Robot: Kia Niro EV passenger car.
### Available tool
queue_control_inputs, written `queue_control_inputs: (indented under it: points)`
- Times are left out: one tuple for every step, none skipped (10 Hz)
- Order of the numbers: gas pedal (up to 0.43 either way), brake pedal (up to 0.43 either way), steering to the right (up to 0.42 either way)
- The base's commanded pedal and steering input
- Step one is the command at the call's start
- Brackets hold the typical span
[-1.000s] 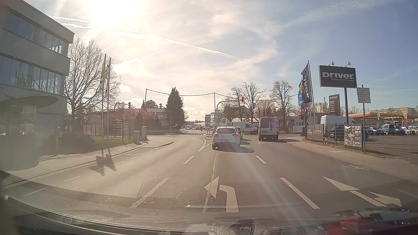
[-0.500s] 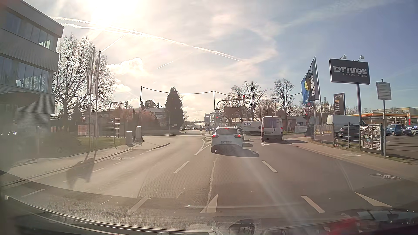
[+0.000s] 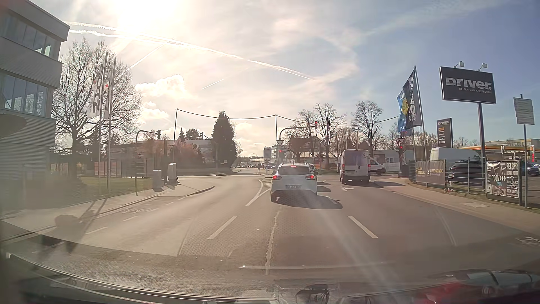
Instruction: Follow the waypoints while adhering to traffic rules and regulations
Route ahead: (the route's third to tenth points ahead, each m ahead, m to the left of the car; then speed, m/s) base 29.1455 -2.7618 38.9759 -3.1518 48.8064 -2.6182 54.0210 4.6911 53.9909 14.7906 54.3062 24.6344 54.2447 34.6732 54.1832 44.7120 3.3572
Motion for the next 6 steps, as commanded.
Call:
queue_control_inputs:
  points:
    - [0.000,0.000,-0.001]
    - [0.000,0.000,-0.001]
    - [0.000,0.000,-0.001]
    - [0.000,0.000,-0.001]
    - [0.000,0.000,-0.001]
    - [0.000,0.012,-0.001]
